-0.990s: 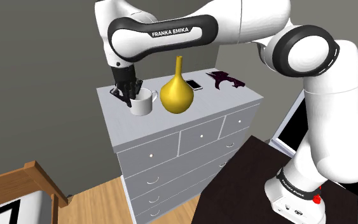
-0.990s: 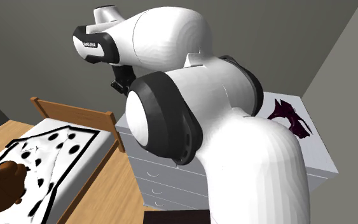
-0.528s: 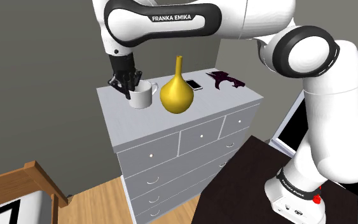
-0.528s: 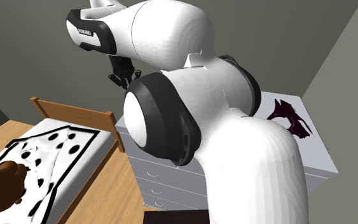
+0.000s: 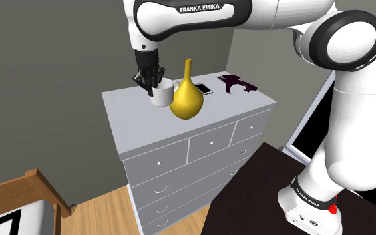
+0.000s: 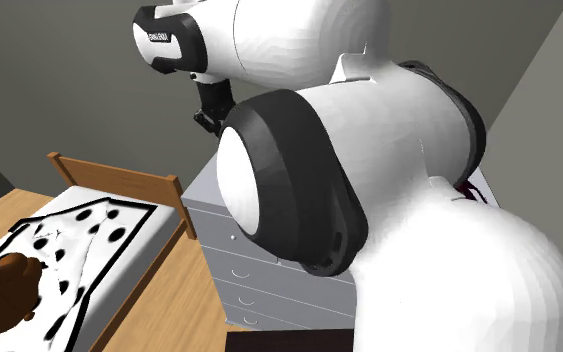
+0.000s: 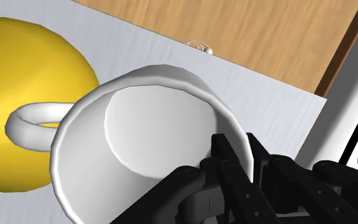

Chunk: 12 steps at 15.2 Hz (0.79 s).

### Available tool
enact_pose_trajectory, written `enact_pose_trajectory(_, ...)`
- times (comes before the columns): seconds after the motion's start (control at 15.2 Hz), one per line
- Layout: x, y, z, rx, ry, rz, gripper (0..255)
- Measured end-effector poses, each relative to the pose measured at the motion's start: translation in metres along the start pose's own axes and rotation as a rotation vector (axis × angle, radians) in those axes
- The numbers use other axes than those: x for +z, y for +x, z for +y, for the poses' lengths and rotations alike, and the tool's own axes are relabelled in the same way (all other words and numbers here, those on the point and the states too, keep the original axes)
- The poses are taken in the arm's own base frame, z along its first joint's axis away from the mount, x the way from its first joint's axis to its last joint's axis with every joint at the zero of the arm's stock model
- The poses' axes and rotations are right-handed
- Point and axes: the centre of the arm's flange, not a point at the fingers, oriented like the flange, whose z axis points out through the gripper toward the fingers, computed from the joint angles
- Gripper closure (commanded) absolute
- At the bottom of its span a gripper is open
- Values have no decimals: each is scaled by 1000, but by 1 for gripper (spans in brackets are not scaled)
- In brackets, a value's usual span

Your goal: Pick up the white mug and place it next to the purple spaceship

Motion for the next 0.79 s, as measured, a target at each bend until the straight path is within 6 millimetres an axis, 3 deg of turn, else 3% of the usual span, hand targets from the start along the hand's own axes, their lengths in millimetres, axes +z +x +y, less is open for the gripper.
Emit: enact_pose_trajectory(0.79,3,-39,154,1,-1,6,255)
